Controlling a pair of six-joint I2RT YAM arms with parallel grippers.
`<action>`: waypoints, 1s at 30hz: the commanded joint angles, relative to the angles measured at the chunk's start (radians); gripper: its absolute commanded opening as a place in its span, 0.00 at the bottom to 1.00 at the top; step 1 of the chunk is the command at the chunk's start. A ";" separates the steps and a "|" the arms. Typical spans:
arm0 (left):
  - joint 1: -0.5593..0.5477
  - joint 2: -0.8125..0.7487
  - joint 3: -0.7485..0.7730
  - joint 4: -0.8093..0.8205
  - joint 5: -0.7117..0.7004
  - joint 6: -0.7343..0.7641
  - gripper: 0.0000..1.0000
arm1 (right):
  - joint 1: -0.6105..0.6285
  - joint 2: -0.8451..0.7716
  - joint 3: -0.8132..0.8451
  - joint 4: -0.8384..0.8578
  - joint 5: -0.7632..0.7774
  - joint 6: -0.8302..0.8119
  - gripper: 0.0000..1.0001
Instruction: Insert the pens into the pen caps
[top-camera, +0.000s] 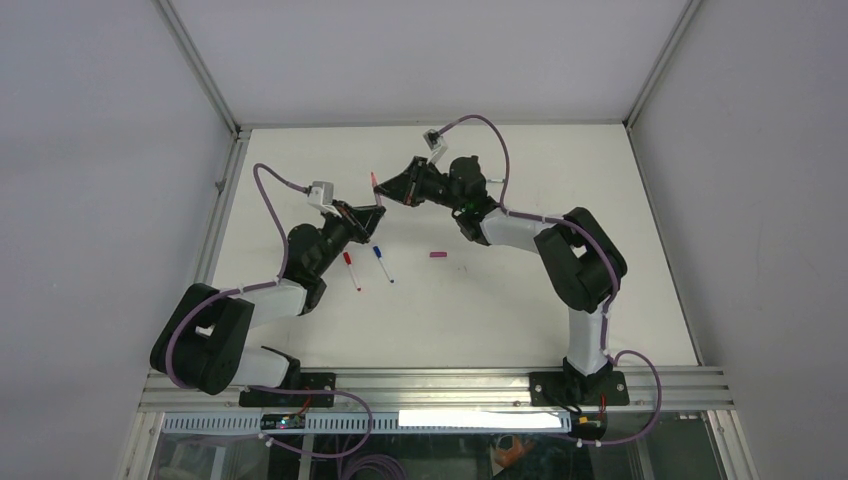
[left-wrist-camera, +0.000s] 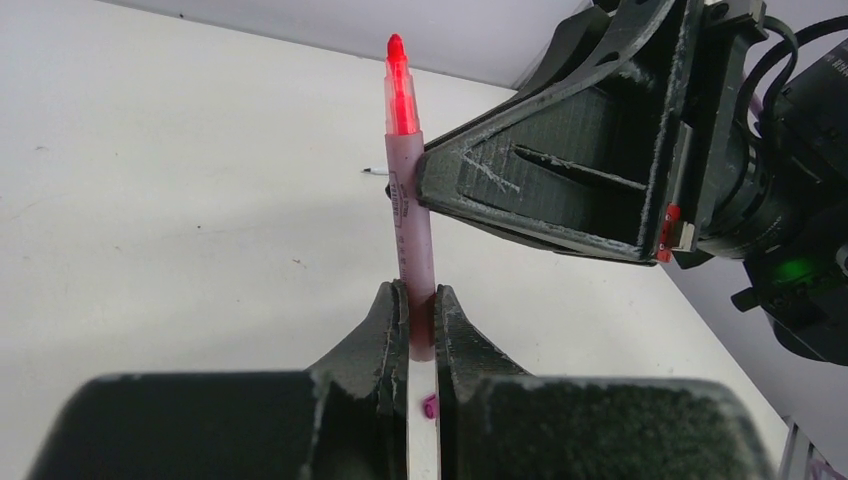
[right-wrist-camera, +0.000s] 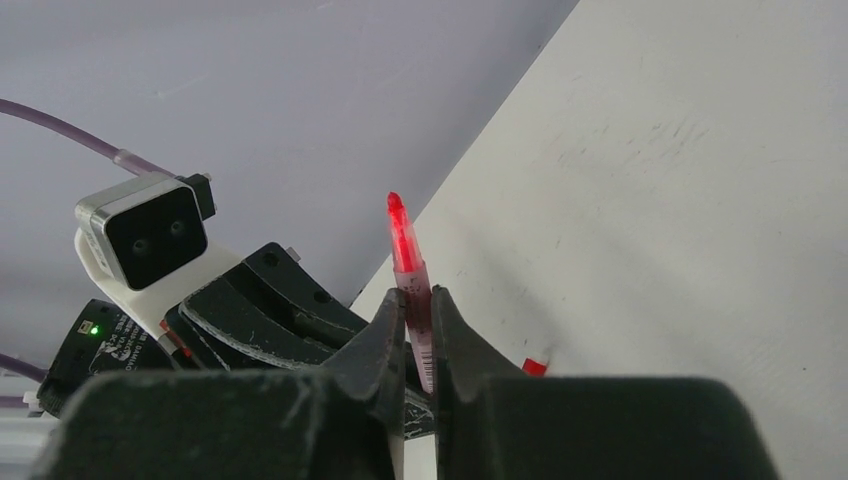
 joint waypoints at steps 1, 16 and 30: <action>-0.010 -0.016 -0.006 0.001 0.027 0.067 0.00 | 0.007 -0.057 0.044 0.022 -0.044 0.006 0.24; -0.010 -0.101 -0.045 -0.201 0.008 0.138 0.00 | -0.266 -0.023 0.405 -0.894 0.445 -0.572 0.61; -0.010 -0.243 -0.053 -0.348 -0.001 0.151 0.00 | -0.294 0.431 0.970 -1.276 0.675 -0.758 0.51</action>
